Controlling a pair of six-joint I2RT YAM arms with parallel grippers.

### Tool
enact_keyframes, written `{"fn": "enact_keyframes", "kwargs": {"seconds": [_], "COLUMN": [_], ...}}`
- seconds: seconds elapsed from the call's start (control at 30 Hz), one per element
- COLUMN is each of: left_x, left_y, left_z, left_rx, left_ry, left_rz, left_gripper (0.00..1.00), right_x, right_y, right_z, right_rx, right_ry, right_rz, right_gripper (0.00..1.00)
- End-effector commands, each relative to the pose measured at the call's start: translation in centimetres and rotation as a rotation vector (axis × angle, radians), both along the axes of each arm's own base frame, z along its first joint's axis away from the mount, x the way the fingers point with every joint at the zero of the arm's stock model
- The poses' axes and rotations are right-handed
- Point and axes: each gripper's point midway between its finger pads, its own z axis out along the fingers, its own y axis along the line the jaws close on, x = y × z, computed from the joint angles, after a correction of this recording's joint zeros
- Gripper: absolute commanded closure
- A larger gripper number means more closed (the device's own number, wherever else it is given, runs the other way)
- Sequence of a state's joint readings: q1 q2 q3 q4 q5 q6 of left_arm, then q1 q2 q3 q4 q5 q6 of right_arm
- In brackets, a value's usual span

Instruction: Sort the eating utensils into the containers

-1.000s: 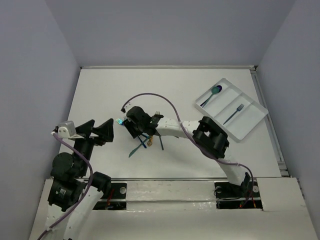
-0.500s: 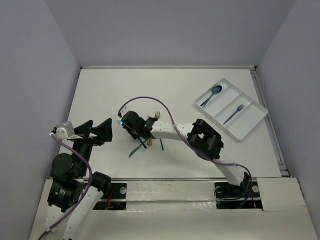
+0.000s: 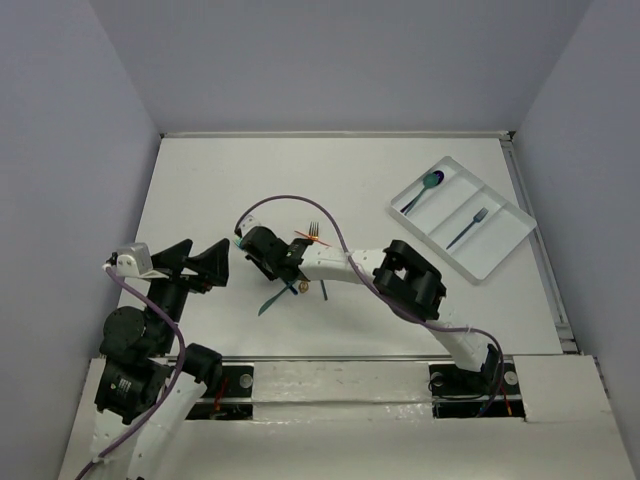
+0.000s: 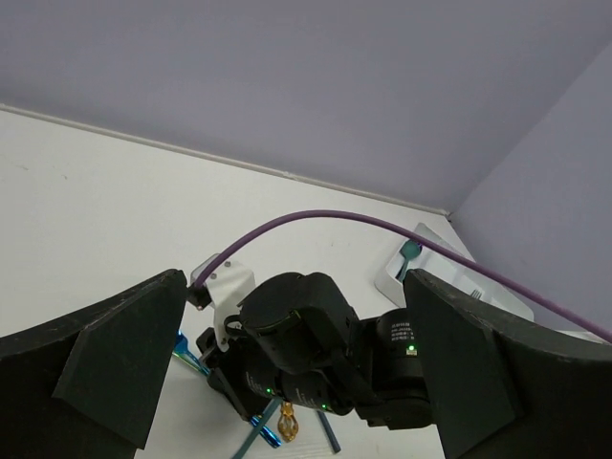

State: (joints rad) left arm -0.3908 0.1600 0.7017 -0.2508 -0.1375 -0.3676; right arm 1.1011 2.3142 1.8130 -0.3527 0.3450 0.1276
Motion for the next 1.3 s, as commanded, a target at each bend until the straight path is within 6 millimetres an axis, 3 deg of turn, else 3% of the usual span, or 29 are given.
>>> {"fn": "enact_keyframes", "kwargs": {"seconds": [0.0, 0.07, 0.17, 0.23, 0.33, 0.57, 0.63, 0.73, 0.77, 0.93, 1.0, 1.03, 1.1, 1.27], "left_x": [0.2, 0.2, 0.1, 0.1, 0.1, 0.0, 0.0, 0.0, -0.1, 0.0, -0.1, -0.1, -0.1, 0.0], "left_y": [-0.4, -0.4, -0.4, -0.4, -0.4, -0.4, -0.4, -0.5, -0.5, -0.4, -0.4, -0.4, -0.4, -0.5], "left_z": [1.2, 1.2, 1.2, 1.2, 1.3, 1.3, 1.3, 1.3, 1.3, 1.2, 1.3, 1.4, 1.4, 1.3], "left_rx": [-0.003, -0.005, -0.005, -0.004, -0.005, -0.007, -0.007, -0.007, -0.007, -0.006, -0.007, -0.009, -0.008, -0.005], "left_ry": [-0.046, -0.047, -0.047, -0.049, -0.051, -0.053, -0.053, -0.054, -0.056, -0.053, -0.054, -0.058, -0.057, -0.053], "left_rz": [-0.017, -0.018, -0.018, -0.019, -0.02, -0.022, -0.022, -0.025, -0.025, -0.024, -0.024, -0.024, -0.025, -0.025], "left_gripper": [0.01, 0.01, 0.01, 0.01, 0.01, 0.01, 0.01, 0.01, 0.01, 0.01, 0.01, 0.01, 0.01, 0.01], "right_x": [0.1, 0.5, 0.8, 1.6, 1.8, 3.6, 3.5, 4.7, 5.4, 5.8, 6.0, 6.0, 7.1, 8.8], "right_y": [1.2, 1.5, 1.8, 2.1, 2.6, 2.8, 2.8, 2.2, 2.3, 1.8, 1.4, 0.6, 0.3, -1.2], "right_z": [-0.9, -0.8, -0.6, 0.5, 2.5, 7.4, 7.6, 9.2, 10.8, 10.2, 11.1, 10.4, 13.2, 15.3], "right_rx": [0.017, 0.045, 0.084, 0.122, 0.17, 0.345, 0.375, 0.473, 0.541, 0.574, 0.612, 0.606, 0.697, 0.759], "right_ry": [-0.013, -0.004, 0.007, -0.011, -0.034, -0.079, -0.073, -0.082, -0.099, -0.064, -0.098, -0.115, -0.191, -0.286], "right_rz": [0.012, 0.009, 0.0, -0.01, -0.011, -0.06, -0.071, -0.1, -0.101, -0.129, -0.142, -0.161, -0.172, -0.26], "right_gripper": [0.75, 0.75, 0.87, 0.96, 1.0, 1.0, 1.0, 1.0, 1.0, 1.0, 1.0, 1.0, 1.0, 1.0]}}
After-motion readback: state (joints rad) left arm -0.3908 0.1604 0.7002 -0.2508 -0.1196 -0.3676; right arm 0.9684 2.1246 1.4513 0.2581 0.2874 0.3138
